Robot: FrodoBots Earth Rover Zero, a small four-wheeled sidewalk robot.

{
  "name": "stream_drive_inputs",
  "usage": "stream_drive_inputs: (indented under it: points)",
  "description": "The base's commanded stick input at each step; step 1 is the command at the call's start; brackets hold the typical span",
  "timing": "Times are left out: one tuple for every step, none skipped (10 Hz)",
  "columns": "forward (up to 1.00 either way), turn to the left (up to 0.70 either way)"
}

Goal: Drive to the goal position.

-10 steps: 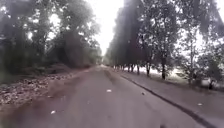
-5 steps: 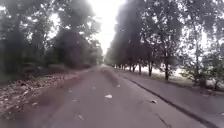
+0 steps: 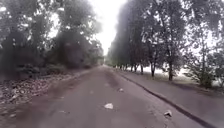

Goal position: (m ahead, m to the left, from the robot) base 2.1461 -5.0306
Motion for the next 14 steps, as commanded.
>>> stream_drive_inputs:
  points:
    - [0.85, 0.00]
    - [0.85, 0.00]
    - [0.85, 0.00]
    - [0.85, 0.00]
    - [0.85, 0.00]
    - [0.85, 0.00]
    - [0.85, 0.00]
    - [0.85, 0.00]
    - [0.85, 0.00]
    - [0.85, 0.00]
    - [0.85, 0.00]
    - [0.85, 0.00]
    - [0.85, 0.00]
    - [0.85, 0.00]
